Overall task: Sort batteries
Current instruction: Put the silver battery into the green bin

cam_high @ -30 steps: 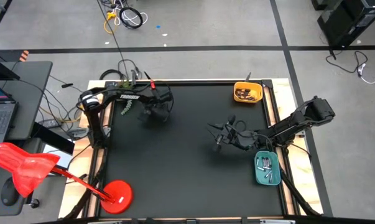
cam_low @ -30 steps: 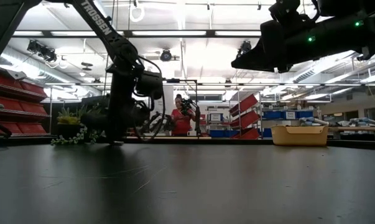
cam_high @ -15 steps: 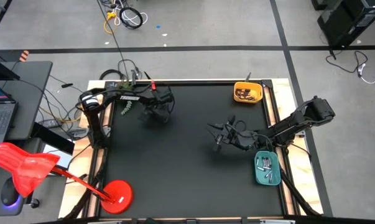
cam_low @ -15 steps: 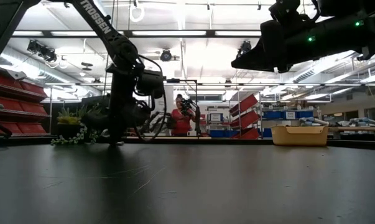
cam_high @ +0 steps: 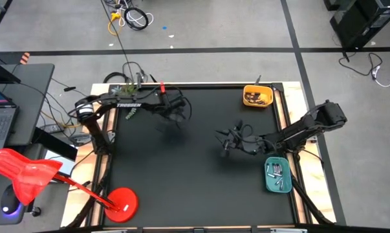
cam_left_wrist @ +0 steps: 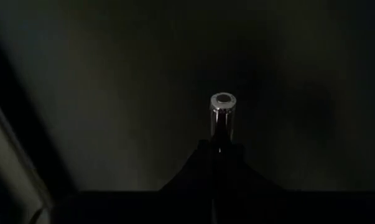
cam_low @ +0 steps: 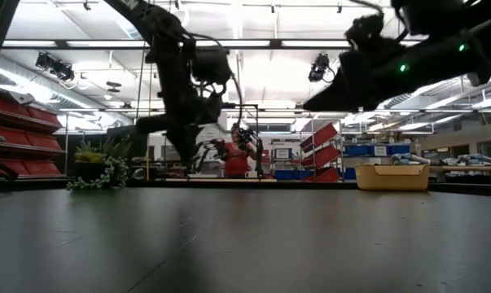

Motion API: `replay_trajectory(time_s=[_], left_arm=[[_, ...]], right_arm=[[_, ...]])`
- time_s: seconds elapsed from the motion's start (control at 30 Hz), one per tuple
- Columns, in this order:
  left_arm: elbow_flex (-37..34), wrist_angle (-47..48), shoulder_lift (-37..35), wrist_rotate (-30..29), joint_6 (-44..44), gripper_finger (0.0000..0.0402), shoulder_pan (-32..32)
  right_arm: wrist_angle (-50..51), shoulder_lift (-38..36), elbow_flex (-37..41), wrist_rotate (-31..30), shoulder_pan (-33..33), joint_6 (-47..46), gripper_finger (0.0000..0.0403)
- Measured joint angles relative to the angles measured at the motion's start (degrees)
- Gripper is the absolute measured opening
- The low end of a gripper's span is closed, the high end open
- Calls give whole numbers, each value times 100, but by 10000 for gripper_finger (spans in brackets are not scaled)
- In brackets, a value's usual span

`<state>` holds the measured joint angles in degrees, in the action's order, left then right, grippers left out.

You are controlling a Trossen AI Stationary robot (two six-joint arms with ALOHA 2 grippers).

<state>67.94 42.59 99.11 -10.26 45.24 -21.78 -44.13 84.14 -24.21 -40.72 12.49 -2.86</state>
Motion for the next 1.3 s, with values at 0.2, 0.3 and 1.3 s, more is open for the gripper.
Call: replay_trajectory(time_s=[0.2, 0.3, 1.3], left_arm=[[0, -991, -92, 984, -391, 0, 372], [0, -1443, -89, 1231, -520, 0, 545], [7, -3731, -94, 2216, -1722, 0, 1429]], right_arm=[[-1030, 712, 3, 445, -222, 97, 129], [-2072, 1066, 1, 606, -255, 386, 153], [-3002, 1701, -565, 636, -233, 1312, 117]])
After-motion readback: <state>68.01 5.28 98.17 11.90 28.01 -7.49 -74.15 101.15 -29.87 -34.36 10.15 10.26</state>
